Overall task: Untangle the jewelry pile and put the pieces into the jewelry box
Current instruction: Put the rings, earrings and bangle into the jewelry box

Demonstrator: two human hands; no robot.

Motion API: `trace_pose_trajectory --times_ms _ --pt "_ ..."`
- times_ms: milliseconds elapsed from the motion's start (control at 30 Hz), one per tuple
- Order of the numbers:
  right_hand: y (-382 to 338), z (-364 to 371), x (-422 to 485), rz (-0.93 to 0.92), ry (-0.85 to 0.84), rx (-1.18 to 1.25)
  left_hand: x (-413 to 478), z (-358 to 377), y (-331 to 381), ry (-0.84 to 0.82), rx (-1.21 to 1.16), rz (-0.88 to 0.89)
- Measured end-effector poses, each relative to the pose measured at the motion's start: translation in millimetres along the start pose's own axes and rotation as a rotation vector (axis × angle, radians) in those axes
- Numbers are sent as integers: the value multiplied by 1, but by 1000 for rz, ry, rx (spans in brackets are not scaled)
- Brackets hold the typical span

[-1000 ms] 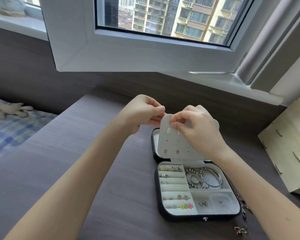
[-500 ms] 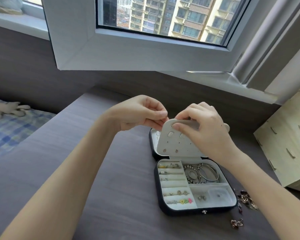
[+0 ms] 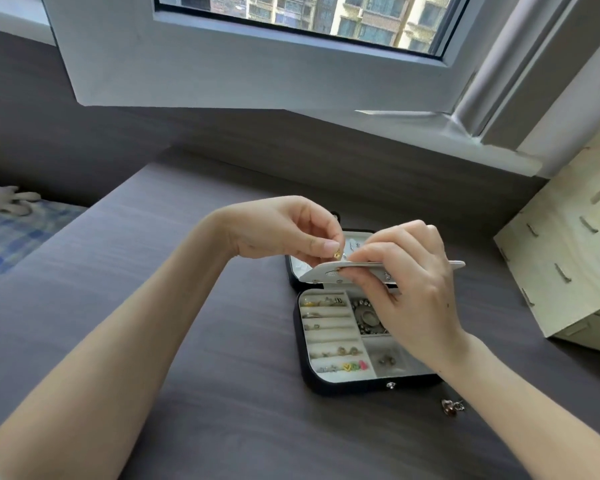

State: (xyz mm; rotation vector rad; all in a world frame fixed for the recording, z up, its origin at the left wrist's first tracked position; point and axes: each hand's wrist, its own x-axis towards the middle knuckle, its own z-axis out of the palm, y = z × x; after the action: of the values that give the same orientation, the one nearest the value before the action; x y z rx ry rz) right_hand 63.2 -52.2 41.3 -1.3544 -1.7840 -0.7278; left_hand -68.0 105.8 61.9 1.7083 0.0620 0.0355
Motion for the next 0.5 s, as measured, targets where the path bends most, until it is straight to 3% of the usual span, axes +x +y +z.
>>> trace_pose_trajectory --times_ms 500 --pt "1 -1 -3 -2 10 12 0 4 12 -3 150 3"
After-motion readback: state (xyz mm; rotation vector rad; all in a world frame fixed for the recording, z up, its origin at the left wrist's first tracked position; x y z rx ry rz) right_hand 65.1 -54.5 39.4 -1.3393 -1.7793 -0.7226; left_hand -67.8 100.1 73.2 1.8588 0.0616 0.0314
